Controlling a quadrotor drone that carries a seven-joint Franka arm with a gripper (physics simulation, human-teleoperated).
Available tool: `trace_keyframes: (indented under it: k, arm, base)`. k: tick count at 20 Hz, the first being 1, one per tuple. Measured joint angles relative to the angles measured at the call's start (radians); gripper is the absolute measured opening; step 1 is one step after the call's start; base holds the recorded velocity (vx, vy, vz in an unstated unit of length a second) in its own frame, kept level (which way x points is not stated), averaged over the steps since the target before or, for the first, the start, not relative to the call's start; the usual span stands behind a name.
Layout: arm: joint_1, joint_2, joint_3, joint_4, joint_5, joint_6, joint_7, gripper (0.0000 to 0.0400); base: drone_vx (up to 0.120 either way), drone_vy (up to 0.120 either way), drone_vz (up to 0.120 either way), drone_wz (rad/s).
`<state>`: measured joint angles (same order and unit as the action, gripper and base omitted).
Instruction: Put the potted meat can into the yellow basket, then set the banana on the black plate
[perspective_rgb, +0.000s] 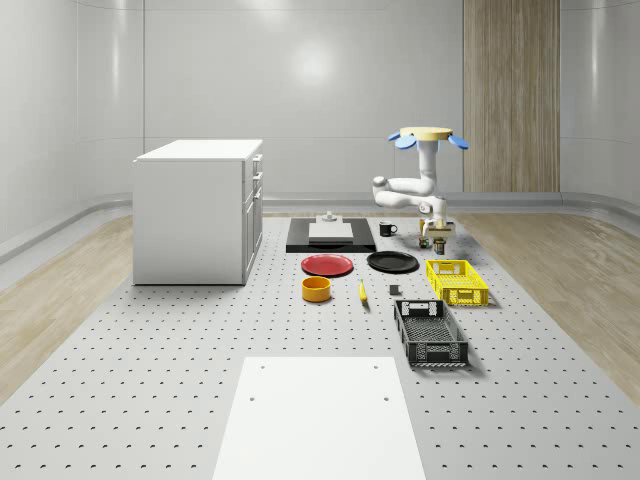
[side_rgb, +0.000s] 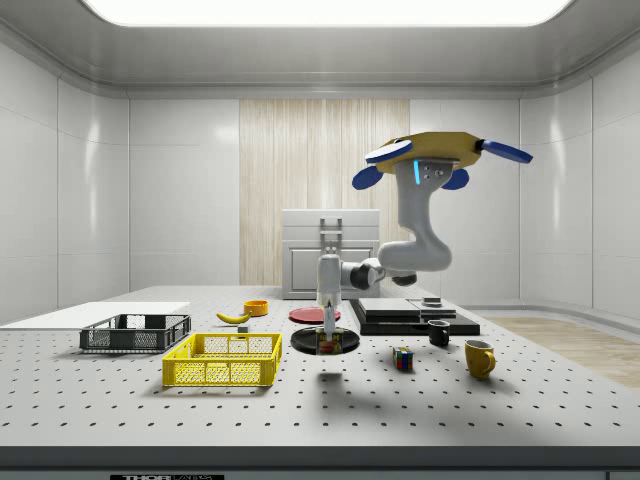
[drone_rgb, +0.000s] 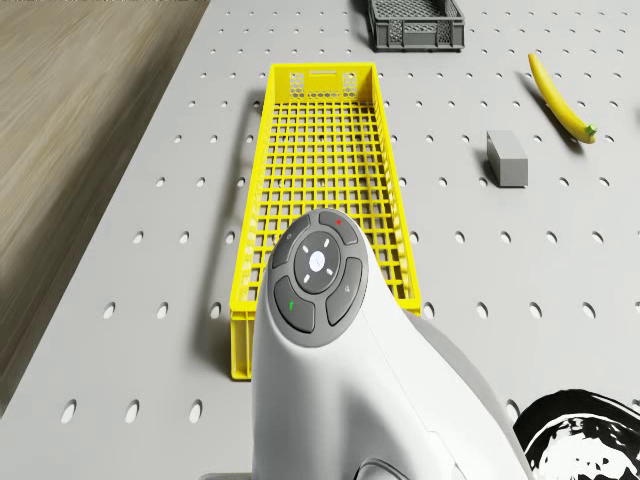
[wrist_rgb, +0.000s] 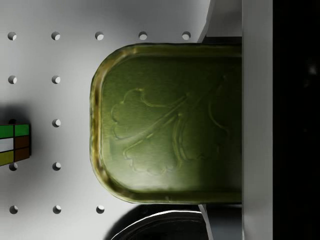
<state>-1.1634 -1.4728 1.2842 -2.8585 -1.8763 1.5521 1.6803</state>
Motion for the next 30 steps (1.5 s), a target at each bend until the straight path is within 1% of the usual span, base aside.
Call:
trace_keyframes:
  k: [3,8,11,30]
  arm:
    - [0.000,-0.001,0.011,-0.002,0.011,-0.002,0.001,0.0287]
    - [-0.001,-0.005,0.019,-0.004,0.020,-0.002,0.002,0.0287]
    - [-0.001,-0.007,0.022,-0.004,0.023,0.000,0.002,0.0287]
    - [-0.005,-0.021,0.026,-0.003,0.030,0.012,0.005,0.0286]
  base:
    - [0.120,0.000,0.120,0.000]
    - [0.120,0.000,0.008,0.000]
    - [0.120,0.000,0.080,0.000]
    - [0.120,0.000,0.000,0.000]
